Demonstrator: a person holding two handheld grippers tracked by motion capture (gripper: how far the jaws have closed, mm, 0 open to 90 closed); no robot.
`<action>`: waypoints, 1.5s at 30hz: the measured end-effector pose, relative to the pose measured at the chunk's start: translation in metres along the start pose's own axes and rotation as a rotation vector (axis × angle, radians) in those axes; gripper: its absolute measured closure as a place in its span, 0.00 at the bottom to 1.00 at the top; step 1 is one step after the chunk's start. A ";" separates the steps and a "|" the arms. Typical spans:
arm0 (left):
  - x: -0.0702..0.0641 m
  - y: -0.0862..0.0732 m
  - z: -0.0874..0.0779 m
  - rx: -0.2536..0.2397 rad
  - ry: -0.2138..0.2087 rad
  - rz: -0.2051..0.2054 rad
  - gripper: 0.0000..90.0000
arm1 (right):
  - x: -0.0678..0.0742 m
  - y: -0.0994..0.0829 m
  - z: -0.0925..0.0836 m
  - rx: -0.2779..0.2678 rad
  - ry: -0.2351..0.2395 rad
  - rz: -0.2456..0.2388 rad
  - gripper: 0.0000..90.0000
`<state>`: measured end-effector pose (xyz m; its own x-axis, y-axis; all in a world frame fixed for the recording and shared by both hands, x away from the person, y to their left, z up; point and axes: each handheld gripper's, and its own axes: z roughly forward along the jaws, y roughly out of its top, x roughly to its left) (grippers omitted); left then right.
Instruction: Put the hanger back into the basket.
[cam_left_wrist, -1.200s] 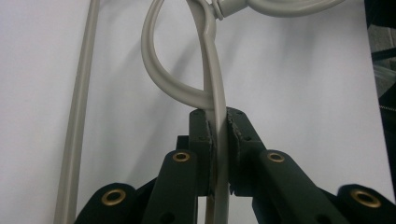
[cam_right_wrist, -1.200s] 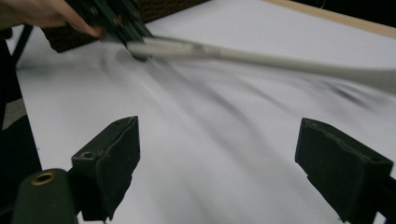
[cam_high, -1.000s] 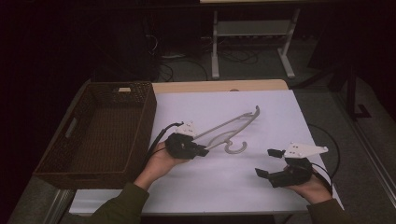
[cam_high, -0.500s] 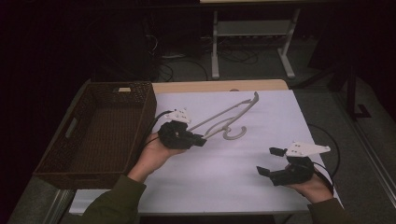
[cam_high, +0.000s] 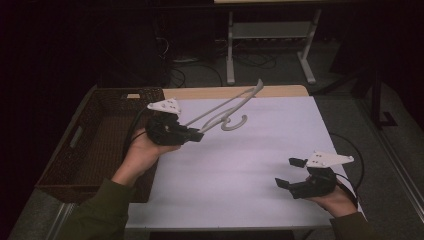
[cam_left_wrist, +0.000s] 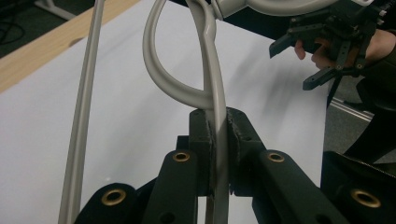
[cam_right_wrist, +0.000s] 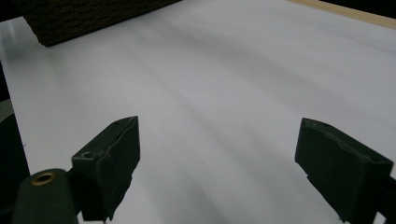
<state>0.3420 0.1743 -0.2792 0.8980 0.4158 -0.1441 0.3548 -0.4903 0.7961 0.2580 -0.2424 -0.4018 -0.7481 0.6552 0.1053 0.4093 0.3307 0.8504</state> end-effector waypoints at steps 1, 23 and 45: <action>0.002 0.000 -0.005 -0.003 0.005 -0.002 0.92 | 0.000 0.000 0.000 0.000 -0.002 0.002 0.15; 0.038 -0.038 -0.111 -0.049 0.148 -0.093 0.92 | -0.001 0.003 0.000 -0.026 -0.092 0.019 0.00; 0.062 -0.101 -0.172 -0.001 0.269 -0.203 0.91 | -0.003 0.001 0.002 -0.014 -0.102 0.030 0.00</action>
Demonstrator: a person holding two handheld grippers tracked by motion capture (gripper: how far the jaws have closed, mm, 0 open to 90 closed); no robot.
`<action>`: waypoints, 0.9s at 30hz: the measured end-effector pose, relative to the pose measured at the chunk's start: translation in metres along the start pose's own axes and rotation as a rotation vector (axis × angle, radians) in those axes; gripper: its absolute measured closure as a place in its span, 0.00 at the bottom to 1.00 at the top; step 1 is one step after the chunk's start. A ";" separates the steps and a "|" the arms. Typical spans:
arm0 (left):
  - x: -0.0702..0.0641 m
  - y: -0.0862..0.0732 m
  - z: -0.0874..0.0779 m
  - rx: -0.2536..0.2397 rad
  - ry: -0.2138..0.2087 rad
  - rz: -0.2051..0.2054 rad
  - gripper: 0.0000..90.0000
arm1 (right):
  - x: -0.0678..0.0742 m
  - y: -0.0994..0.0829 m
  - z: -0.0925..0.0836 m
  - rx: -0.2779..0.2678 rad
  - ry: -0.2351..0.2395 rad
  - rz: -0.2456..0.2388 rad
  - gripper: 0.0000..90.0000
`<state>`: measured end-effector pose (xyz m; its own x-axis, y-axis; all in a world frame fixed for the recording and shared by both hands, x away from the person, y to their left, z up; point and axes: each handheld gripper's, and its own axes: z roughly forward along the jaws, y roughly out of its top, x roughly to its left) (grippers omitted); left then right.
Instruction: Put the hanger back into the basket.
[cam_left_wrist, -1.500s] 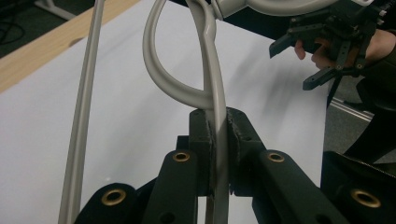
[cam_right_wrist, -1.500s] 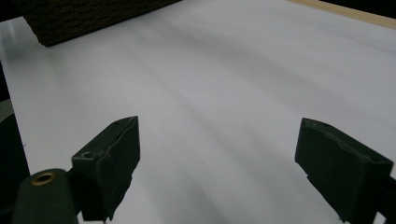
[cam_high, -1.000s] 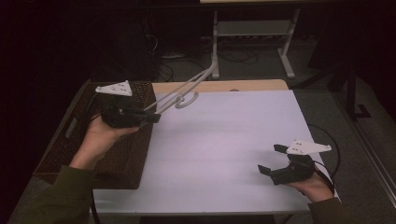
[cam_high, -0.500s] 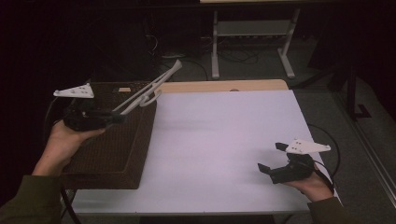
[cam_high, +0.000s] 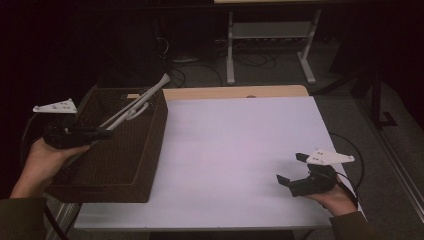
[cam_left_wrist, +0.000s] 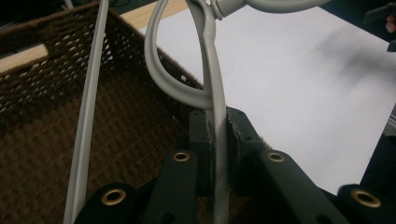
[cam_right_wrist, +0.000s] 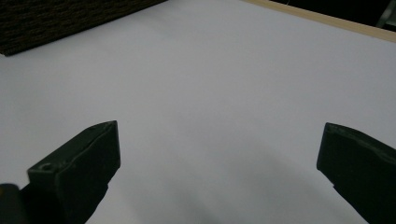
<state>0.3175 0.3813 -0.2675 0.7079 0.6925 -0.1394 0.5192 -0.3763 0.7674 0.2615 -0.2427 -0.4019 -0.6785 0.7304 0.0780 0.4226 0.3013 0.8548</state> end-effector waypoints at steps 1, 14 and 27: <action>0.000 0.000 0.000 0.000 0.000 0.000 0.91 | 0.000 0.000 0.000 -0.002 0.000 -0.003 0.00; 0.017 -0.030 -0.007 0.052 0.018 -0.068 0.91 | -0.001 0.000 0.001 -0.002 -0.004 0.001 0.00; 0.030 -0.033 0.016 0.158 0.009 -0.084 0.91 | -0.002 -0.001 0.000 -0.001 -0.007 -0.002 0.00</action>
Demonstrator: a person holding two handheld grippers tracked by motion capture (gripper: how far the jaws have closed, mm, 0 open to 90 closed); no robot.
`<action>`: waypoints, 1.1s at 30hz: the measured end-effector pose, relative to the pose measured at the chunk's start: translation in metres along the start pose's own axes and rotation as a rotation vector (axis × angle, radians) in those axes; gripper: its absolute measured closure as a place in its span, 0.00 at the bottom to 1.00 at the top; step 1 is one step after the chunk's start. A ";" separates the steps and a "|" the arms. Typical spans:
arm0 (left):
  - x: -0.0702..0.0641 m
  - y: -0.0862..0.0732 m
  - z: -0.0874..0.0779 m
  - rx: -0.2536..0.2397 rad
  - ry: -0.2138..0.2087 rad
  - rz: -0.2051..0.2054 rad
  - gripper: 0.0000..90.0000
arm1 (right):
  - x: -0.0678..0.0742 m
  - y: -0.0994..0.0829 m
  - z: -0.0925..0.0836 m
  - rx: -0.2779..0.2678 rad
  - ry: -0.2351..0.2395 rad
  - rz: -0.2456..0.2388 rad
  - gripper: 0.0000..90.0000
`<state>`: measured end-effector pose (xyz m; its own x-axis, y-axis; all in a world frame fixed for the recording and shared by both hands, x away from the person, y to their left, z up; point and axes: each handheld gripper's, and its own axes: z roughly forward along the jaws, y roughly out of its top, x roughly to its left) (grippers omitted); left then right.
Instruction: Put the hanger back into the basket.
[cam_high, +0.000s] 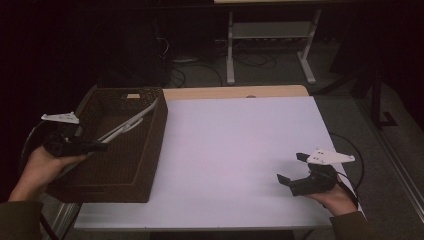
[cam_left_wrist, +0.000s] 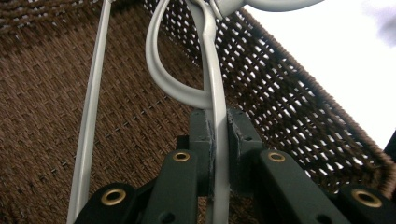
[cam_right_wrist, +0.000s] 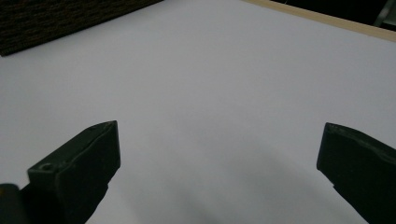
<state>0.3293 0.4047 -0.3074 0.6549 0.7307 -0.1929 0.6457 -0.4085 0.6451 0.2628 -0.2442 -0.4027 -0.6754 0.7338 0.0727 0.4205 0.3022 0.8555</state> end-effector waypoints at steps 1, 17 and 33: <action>0.001 0.000 0.001 0.006 0.001 0.001 0.91 | 0.000 0.000 0.000 0.000 0.000 -0.001 0.00; -0.004 0.005 -0.002 -0.112 0.016 0.006 0.50 | 0.001 0.001 -0.002 -0.008 -0.003 0.004 0.00; -0.047 0.032 0.009 -0.287 -0.027 0.076 0.24 | -0.001 0.012 -0.009 -0.052 -0.011 0.001 0.00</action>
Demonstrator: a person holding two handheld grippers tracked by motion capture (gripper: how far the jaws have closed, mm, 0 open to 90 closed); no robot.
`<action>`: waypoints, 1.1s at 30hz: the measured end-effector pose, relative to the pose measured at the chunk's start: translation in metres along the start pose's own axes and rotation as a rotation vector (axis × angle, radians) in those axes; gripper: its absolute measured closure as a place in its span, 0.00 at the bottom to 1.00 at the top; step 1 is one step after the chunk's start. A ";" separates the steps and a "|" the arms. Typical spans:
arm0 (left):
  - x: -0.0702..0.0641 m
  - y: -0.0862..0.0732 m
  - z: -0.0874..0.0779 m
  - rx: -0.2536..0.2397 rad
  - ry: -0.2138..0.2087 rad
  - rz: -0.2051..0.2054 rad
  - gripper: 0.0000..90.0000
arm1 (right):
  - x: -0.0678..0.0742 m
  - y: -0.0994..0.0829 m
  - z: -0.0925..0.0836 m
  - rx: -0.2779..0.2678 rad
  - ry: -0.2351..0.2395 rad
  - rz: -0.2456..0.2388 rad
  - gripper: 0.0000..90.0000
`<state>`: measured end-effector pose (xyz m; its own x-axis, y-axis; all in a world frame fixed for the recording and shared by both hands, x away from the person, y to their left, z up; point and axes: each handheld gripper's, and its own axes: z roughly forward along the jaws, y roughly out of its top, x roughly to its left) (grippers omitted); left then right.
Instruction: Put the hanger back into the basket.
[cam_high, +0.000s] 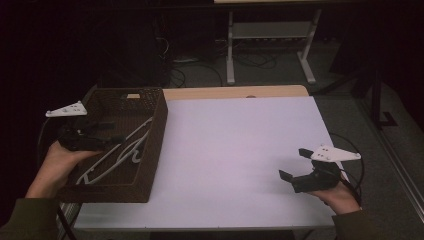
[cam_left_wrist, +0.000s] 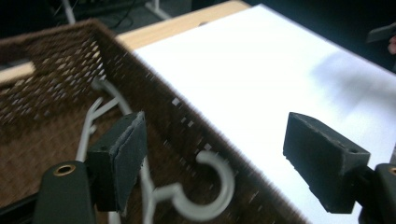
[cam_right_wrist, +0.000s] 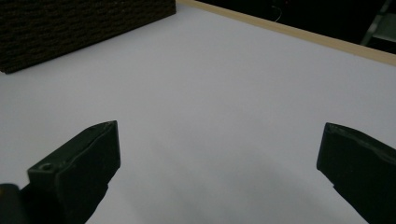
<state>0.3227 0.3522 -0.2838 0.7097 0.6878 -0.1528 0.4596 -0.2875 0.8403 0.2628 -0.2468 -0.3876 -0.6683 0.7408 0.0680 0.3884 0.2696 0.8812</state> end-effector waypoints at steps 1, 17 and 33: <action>0.000 0.000 0.000 0.000 0.000 0.000 0.24 | 0.000 0.001 0.000 -0.006 -0.002 -0.001 0.00; -0.048 0.008 0.035 -0.157 -0.088 0.056 0.07 | 0.004 0.033 -0.007 -0.124 0.019 0.005 0.00; -0.068 -0.003 0.061 -0.289 -0.151 0.044 0.03 | 0.010 0.065 -0.005 -0.203 0.041 -0.005 0.00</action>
<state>0.3058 0.2657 -0.3072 0.8065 0.5661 -0.1705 0.2716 -0.0986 0.9573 0.2786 -0.2249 -0.3277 -0.6966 0.7131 0.0791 0.2521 0.1401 0.9575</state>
